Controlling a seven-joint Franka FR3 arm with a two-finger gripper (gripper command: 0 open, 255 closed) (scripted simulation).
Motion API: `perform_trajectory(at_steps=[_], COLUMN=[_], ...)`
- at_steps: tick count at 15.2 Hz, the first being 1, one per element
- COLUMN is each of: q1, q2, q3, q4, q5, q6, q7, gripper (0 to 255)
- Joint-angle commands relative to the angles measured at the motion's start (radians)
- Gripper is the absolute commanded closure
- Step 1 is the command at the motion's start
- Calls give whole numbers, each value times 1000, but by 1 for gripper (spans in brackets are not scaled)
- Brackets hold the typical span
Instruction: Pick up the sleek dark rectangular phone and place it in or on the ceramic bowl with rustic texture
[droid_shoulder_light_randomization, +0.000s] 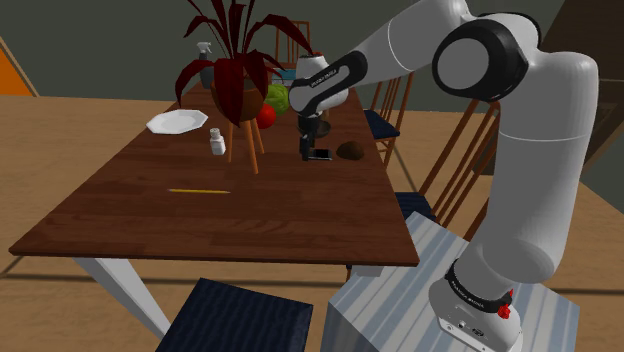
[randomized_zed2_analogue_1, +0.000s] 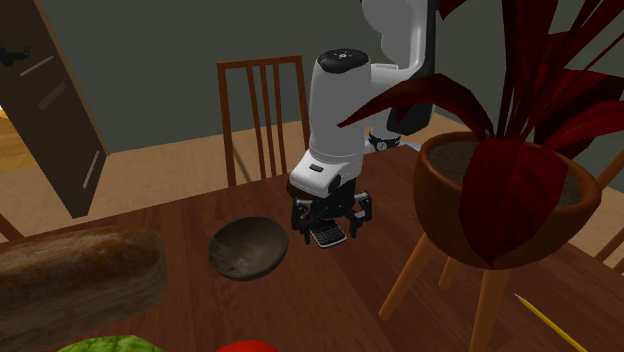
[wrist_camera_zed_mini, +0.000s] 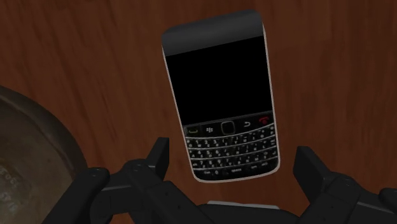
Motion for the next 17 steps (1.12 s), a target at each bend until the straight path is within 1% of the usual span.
perform_trajectory(at_steps=[1, 5, 6, 15, 17], q1=[0, 0, 0, 0, 1], q2=[1, 1, 1, 1, -13], q3=[0, 0, 0, 0, -1], q4=[-1, -1, -1, -1, 8], q5=[0, 0, 0, 0, -2], q6=[2, 2, 2, 2, -20], q7=[0, 0, 0, 0, 1], gripper=[0, 0, 255, 255, 255])
